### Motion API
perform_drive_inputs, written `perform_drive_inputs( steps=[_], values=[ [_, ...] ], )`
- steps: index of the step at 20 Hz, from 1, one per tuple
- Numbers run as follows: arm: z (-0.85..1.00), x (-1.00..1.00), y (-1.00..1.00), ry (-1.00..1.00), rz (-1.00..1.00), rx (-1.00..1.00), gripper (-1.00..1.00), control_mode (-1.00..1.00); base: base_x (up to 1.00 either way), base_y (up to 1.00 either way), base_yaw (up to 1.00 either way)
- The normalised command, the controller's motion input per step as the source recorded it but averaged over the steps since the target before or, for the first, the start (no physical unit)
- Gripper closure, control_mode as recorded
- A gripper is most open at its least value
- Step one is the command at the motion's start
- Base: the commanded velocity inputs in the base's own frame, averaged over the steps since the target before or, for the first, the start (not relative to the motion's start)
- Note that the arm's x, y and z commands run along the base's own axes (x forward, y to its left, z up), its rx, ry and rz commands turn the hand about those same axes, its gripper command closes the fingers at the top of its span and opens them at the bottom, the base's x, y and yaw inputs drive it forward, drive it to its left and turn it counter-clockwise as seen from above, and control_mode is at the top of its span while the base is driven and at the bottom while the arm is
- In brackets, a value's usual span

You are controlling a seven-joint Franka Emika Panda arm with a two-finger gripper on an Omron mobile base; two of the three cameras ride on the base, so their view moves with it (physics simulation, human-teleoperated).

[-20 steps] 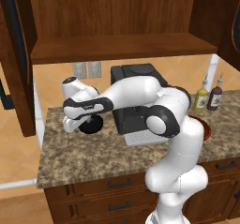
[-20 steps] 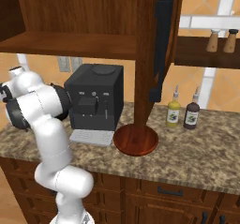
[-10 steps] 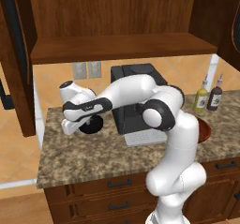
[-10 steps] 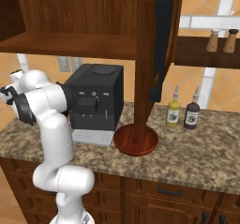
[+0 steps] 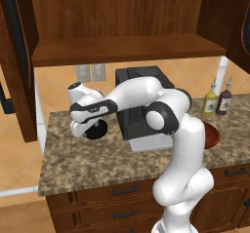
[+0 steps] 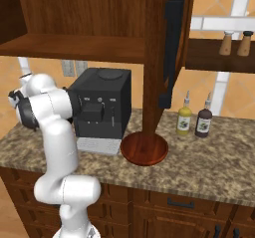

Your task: Pick up the bowls on the counter and stack them on top of one another in the open cabinet. Place the smaller bowl on top of the larger bowl.

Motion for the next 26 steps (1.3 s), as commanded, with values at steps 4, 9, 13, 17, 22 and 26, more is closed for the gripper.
perform_drive_inputs(
  steps=[4,9,13,17,22,26],
  values=[
    [-0.35,0.17,-0.09,-0.01,-0.02,0.00,-1.00,-1.00,0.00,0.00,0.00],
    [-0.27,0.24,0.00,-0.07,0.00,0.00,-1.00,-1.00,0.00,0.00,0.00],
    [-0.32,0.37,0.01,-0.08,0.00,0.00,-1.00,-1.00,0.00,0.00,0.00],
    [-0.06,0.06,0.00,0.00,0.04,0.00,-1.00,-1.00,0.00,0.00,0.00],
    [-0.06,0.00,0.00,0.00,0.01,0.00,-1.00,-1.00,0.00,0.00,0.00],
    [-0.26,0.00,0.06,0.00,0.00,0.00,-1.00,-1.00,0.00,0.00,0.00]
  ],
)
